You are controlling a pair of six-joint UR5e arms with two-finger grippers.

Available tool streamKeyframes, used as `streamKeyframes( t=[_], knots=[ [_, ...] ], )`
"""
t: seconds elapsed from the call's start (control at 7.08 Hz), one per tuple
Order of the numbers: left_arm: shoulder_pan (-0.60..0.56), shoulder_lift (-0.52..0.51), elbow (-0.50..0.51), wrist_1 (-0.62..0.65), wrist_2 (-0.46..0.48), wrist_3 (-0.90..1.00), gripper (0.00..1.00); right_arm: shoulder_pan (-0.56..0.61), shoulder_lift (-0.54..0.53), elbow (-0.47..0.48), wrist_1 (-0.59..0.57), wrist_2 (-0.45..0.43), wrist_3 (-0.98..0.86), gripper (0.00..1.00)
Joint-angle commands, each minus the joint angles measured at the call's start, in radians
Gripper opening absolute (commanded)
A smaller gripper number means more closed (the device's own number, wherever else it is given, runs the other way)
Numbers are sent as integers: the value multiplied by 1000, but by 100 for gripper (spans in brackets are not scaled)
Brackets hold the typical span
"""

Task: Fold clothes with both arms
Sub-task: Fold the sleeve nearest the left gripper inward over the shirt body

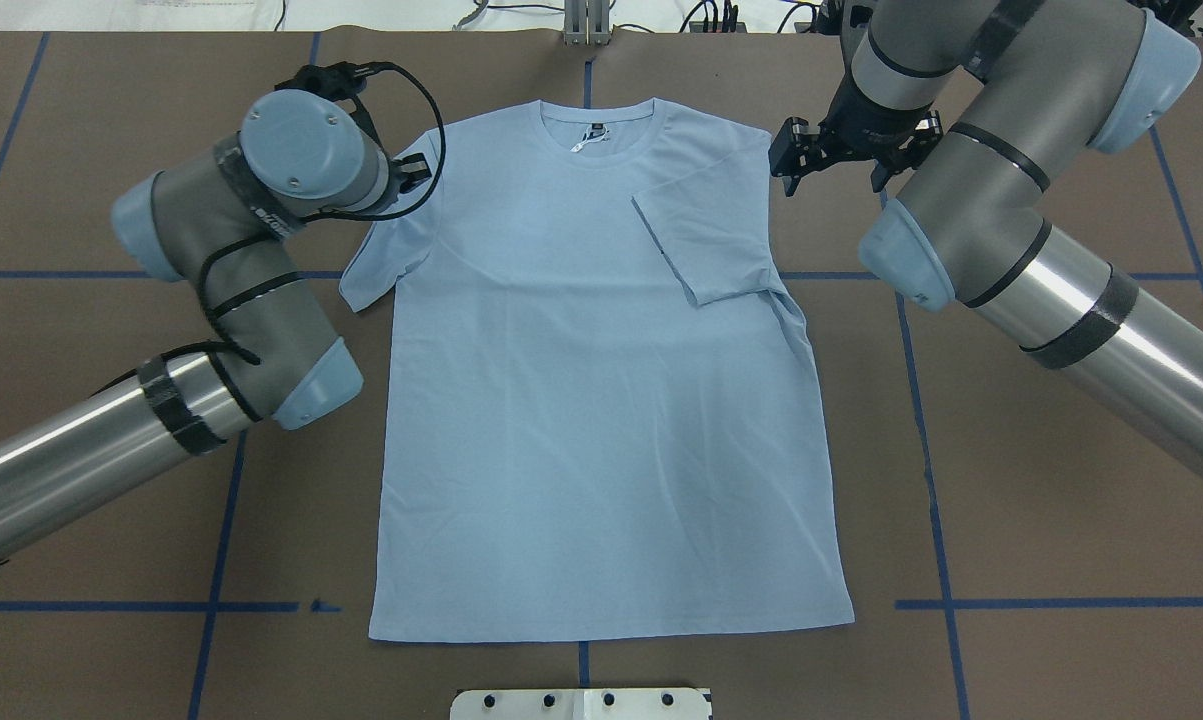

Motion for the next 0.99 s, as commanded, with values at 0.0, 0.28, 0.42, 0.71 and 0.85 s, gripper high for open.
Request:
streamKeyframes(
  t=[0.0,0.28,0.42,0.71,0.85],
  knots=[
    [16,-234,303,-71,28,-37,0,-1,-8,-2,-1,0,0,100],
    [14,-275,386,-144,82,-34,0,-2,-8,-11,1,0,-3,100],
    [16,-276,384,-169,82,-41,9,-1,-8,-16,1,0,-6,100],
    [14,-278,383,-227,79,-31,77,-1,-40,-67,136,-2,2,100],
    [13,-278,375,-230,73,28,100,-1,-60,-94,235,2,5,100]
  ],
)
